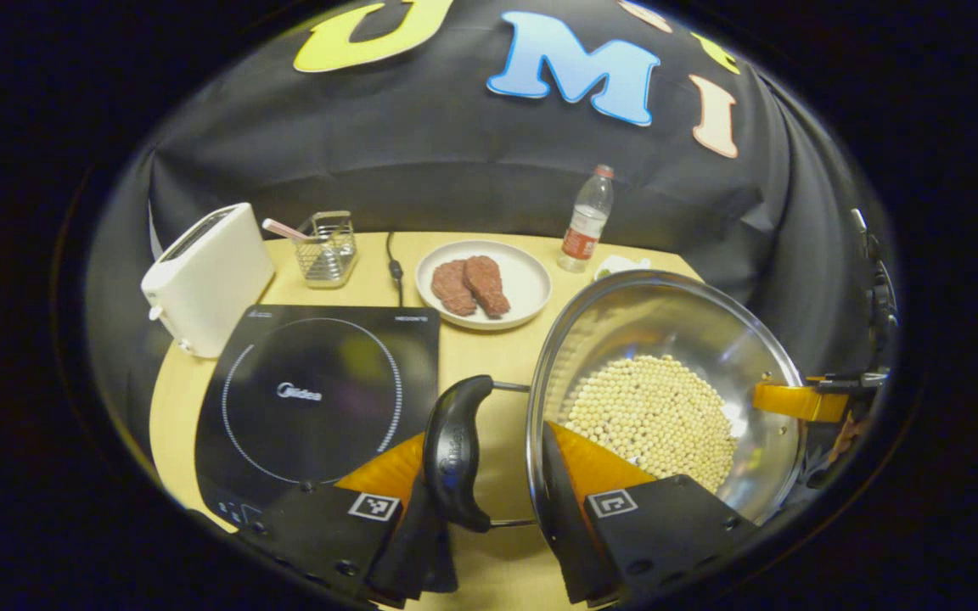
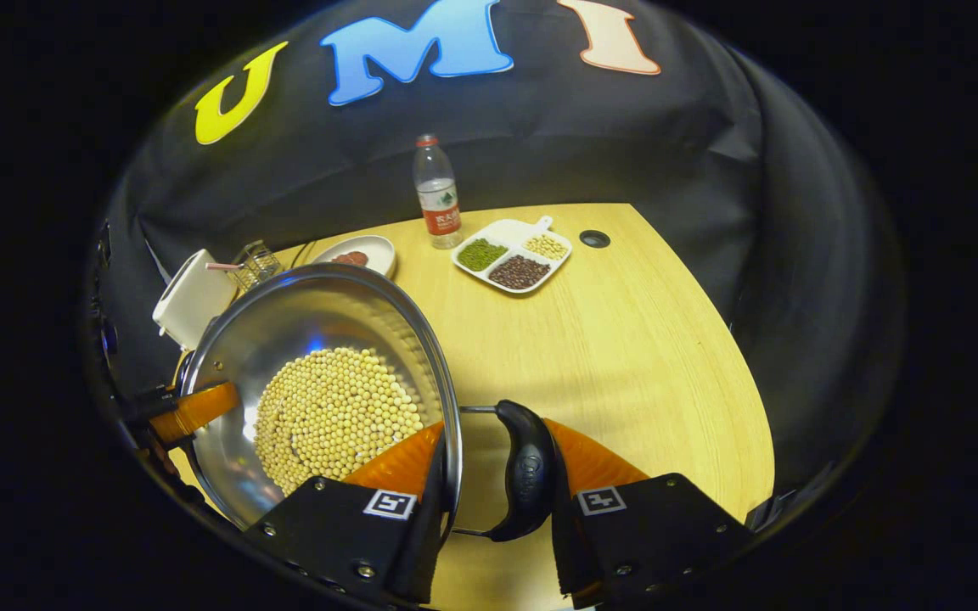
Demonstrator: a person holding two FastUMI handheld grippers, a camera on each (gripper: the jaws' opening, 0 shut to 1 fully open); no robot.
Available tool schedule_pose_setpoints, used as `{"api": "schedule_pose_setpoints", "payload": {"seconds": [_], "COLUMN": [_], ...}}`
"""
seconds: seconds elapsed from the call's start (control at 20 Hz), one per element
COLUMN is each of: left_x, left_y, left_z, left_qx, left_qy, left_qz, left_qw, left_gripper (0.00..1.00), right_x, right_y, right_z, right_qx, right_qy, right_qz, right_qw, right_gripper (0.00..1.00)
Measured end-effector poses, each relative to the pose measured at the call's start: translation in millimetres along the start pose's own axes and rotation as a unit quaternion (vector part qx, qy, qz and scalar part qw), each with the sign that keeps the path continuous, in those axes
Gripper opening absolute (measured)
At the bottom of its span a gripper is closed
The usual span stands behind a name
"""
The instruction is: First push the handle of the pot to place it horizontally, then grasp the pot with both hands and set it on the induction cooktop.
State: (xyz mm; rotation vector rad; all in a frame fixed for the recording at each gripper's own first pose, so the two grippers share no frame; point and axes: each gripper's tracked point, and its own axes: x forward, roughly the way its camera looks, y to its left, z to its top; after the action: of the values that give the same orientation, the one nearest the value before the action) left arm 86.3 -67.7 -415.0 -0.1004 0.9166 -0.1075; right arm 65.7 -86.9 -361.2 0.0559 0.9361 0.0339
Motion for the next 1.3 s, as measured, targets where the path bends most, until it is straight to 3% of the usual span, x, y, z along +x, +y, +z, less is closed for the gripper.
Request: {"api": "schedule_pose_setpoints", "payload": {"seconds": [0.15, 0.25, 0.7, 1.05, 1.3], "left_x": [-14.9, -24.8, -51.7, -51.5, -41.5], "left_y": [30.0, 46.4, 117.8, 166.8, 195.4], "left_z": [5.4, 7.4, 10.5, 13.6, 18.6], "left_qx": [-0.002, -0.002, -0.012, -0.025, -0.034], "left_qy": [-0.005, -0.005, -0.006, 0.001, 0.004], "left_qz": [-0.001, 0.001, 0.013, 0.019, 0.024], "left_qw": [1.000, 1.000, 1.000, 1.000, 0.999], "left_gripper": [0.70, 0.66, 0.66, 0.63, 0.66], "right_x": [-13.7, -16.8, -17.0, -3.6, 8.1], "right_y": [29.3, 47.7, 118.8, 161.8, 189.8], "right_z": [0.6, -1.6, -4.7, -0.1, 6.9], "right_qx": [-0.006, -0.006, -0.017, -0.028, -0.033], "right_qy": [-0.007, -0.004, 0.005, 0.013, 0.023], "right_qz": [0.001, 0.004, 0.014, 0.019, 0.022], "right_qw": [1.000, 1.000, 1.000, 0.999, 0.999], "right_gripper": [0.54, 0.54, 0.54, 0.54, 0.54]}}
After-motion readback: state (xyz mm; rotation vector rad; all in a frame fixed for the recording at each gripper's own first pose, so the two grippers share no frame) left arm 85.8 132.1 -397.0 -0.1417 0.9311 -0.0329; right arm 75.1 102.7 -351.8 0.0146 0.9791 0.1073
